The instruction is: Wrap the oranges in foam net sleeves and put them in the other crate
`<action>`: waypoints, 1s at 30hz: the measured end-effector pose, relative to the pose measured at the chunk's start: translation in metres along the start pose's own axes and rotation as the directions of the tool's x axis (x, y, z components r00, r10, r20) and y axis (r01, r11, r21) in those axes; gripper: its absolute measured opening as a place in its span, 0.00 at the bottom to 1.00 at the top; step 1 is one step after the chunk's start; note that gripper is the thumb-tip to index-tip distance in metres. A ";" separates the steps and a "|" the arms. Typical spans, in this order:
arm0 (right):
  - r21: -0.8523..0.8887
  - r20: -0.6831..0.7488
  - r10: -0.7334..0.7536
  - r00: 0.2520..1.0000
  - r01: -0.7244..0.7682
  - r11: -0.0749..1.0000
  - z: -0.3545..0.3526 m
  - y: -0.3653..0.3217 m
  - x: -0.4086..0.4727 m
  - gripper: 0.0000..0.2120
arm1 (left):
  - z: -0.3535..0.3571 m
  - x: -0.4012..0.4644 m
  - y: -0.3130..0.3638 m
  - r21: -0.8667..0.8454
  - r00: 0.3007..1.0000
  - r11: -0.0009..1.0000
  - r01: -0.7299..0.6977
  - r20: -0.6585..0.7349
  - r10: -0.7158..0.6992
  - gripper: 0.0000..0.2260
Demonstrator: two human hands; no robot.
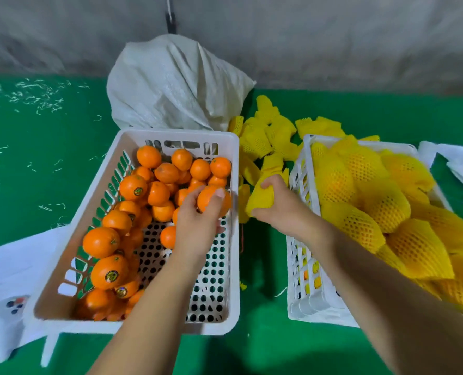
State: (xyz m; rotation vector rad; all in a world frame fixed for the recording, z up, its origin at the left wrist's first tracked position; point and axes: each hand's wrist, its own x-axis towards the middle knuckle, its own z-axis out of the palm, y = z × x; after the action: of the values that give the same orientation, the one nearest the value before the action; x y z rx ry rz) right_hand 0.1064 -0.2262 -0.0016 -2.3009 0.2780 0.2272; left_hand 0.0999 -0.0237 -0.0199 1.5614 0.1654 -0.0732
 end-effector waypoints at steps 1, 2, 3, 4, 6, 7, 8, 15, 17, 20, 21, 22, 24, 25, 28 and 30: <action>0.062 -0.049 -0.005 0.999 0.008 0.998 -0.003 0.000 -0.014 0.31 | 0.004 -0.014 0.003 -0.040 1.000 0.999 0.006 0.008 -0.006 0.19; 0.097 -0.090 -0.021 0.996 0.029 0.995 -0.004 0.002 -0.027 0.34 | 0.009 -0.026 0.006 -0.060 1.000 0.998 0.007 0.031 -0.005 0.21; 0.116 -0.122 -0.042 0.992 0.057 0.992 -0.004 0.006 -0.039 0.36 | 0.015 -0.038 0.008 -0.080 0.998 0.997 0.006 0.063 -0.001 0.23; 0.140 -0.154 -0.067 0.986 0.089 0.986 -0.003 0.011 -0.049 0.37 | 0.020 -0.048 0.008 -0.097 0.995 0.995 -0.003 0.097 0.012 0.23; 0.218 -0.215 -0.109 0.971 0.156 0.963 0.001 0.021 -0.064 0.32 | 0.032 -0.066 0.006 -0.123 0.987 0.992 -0.032 0.155 0.051 0.21; 0.242 -0.247 -0.134 0.960 0.195 0.950 0.003 0.025 -0.069 0.26 | 0.036 -0.073 0.003 -0.128 0.982 0.991 -0.047 0.177 0.069 0.21; 0.251 -0.277 -0.161 0.947 0.233 0.940 0.004 0.027 -0.072 0.21 | 0.039 -0.078 0.001 -0.130 0.976 0.989 -0.063 0.198 0.089 0.22; 0.277 -0.312 -0.205 0.928 0.295 0.915 0.001 0.021 -0.077 0.32 | 0.029 -0.096 -0.009 -0.114 0.924 0.983 -0.141 0.341 0.172 0.27; 0.378 -0.292 -0.159 0.943 0.267 0.887 0.002 0.021 -0.079 0.37 | 0.030 -0.099 -0.009 -0.064 0.903 0.983 -0.174 0.388 0.185 0.29; 0.429 -0.296 -0.129 0.947 0.252 0.867 0.000 0.021 -0.080 0.29 | 0.027 -0.099 -0.006 -0.047 0.877 0.984 -0.171 0.449 0.173 0.26; 0.387 -0.299 -0.146 0.943 0.260 0.885 0.000 0.022 -0.079 0.25 | 0.026 -0.098 -0.006 -0.045 0.874 0.986 -0.158 0.459 0.161 0.24; 0.330 -0.300 -0.171 0.939 0.270 0.905 0.000 0.022 -0.078 0.21 | 0.025 -0.097 -0.005 -0.044 0.876 0.989 -0.141 0.460 0.145 0.22; 0.272 -0.301 -0.214 0.929 0.299 0.915 0.000 0.024 -0.075 0.15 | 0.027 -0.095 -0.006 -0.034 0.892 0.992 -0.119 0.435 0.122 0.20; 0.285 -0.299 -0.217 0.929 0.304 0.909 -0.001 0.024 -0.074 0.15 | 0.029 -0.094 -0.007 -0.029 0.904 0.993 -0.112 0.412 0.114 0.20; 0.455 -0.289 -0.180 0.940 0.300 0.839 0.000 0.026 -0.072 0.27 | 0.034 -0.090 -0.009 -0.065 0.936 0.995 -0.075 0.339 0.092 0.20; 0.537 -0.301 -0.135 0.944 0.285 0.794 0.001 0.028 -0.069 0.29 | 0.036 -0.084 -0.007 -0.093 0.948 0.993 -0.067 0.306 0.093 0.24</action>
State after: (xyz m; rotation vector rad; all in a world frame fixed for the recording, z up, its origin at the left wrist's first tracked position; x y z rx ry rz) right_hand 0.0319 -0.2351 -0.0051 -1.7253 0.1774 -0.2422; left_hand 0.0184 -0.0646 -0.0141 1.4535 -0.1415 -0.2435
